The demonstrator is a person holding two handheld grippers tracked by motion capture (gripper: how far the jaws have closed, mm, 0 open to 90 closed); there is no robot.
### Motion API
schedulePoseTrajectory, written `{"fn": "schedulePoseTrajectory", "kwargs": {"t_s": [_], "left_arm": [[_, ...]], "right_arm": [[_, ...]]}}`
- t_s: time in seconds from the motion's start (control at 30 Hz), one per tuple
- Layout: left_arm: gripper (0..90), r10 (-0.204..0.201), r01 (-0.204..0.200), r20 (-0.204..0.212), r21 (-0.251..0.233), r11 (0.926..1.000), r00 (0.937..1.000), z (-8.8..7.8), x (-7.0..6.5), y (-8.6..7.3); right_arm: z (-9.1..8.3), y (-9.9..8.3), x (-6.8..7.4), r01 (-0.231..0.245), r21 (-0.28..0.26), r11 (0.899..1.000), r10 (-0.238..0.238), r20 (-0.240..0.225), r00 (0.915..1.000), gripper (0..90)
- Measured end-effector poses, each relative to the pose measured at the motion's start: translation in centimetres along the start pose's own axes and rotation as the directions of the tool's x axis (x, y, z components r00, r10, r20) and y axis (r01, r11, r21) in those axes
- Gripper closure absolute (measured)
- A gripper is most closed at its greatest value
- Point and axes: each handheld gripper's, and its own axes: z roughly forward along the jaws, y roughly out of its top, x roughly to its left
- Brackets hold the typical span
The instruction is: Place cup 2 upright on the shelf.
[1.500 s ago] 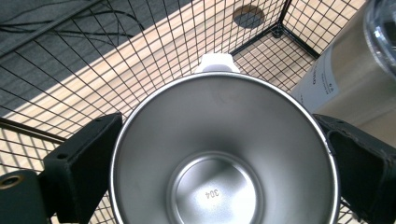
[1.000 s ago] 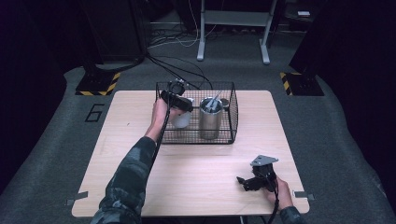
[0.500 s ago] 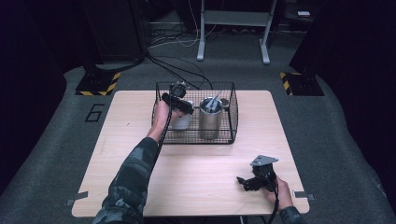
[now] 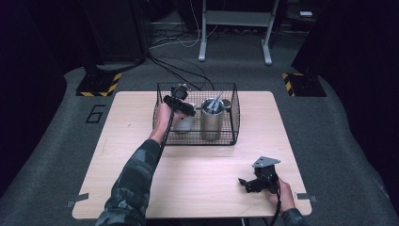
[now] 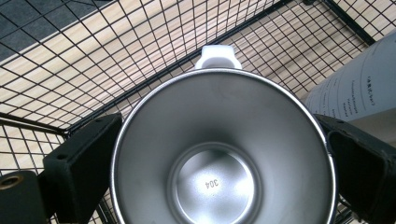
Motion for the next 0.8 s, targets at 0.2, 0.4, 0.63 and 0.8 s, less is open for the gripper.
{"fn": "schedulePoseTrajectory", "kwargs": {"t_s": [0.2, 0.4, 0.63, 0.8], "left_arm": [[5.4, -0.002, 0.002, 0.004, 0.008, 1.0000, 1.0000, -0.1, 0.1, -0.1], [5.2, 0.005, -0.005, 0.009, 0.027, 0.9996, 1.0000, -0.3, 0.0, -0.3], [1.1, 0.024, -0.024, -0.008, 0.011, 0.9996, 0.9997, -1.3, -0.2, -0.3], [0.1, 0.042, -0.042, -0.004, -0.018, 0.9990, 0.9991, -2.5, -0.4, -0.1]], "right_arm": [[0.0, 0.0, 0.0, -0.001, 0.000, 1.000, 0.001, -0.002, 1.0000, 0.0], [0.0, 0.0, 0.0, -0.001, 0.001, 1.000, 0.001, -0.002, 1.0000, 0.0], [0.0, 0.0, 0.0, 0.001, 0.001, 1.000, -0.001, 0.000, 1.0000, 0.0], [0.0, 0.0, 0.0, -0.003, 0.004, 1.000, 0.003, -0.004, 1.0000, 0.0]]}}
